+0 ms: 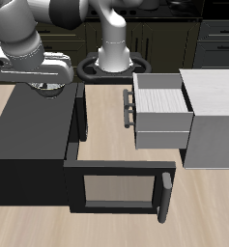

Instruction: Place the bowl in the top drawer

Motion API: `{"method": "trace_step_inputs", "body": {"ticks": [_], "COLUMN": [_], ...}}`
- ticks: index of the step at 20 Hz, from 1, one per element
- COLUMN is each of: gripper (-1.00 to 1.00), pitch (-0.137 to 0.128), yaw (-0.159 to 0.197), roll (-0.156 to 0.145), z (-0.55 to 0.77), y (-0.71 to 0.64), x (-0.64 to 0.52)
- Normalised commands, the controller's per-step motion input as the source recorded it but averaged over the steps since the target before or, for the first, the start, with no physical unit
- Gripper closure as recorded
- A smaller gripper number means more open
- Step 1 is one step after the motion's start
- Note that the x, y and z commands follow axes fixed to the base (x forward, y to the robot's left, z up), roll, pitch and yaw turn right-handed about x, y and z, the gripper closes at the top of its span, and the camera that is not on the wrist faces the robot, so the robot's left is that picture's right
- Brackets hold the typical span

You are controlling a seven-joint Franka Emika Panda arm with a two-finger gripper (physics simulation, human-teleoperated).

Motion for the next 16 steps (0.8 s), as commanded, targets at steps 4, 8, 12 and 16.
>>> {"method": "trace_step_inputs", "body": {"ticks": [4, 8, 12, 16], "gripper": [1.0, 1.0, 1.0, 1.0], "pitch": [-0.061, -0.054, -0.066, -0.029], "yaw": [0.02, -0.021, 0.036, -0.009], "roll": [-0.002, -0.02, 0.031, 0.029], "z": [0.32, 0.29, 0.13, 0.0], "y": [0.22, 0.21, 0.43, 0.33], "x": [-0.31, -0.33, -0.41, -0.26]}}
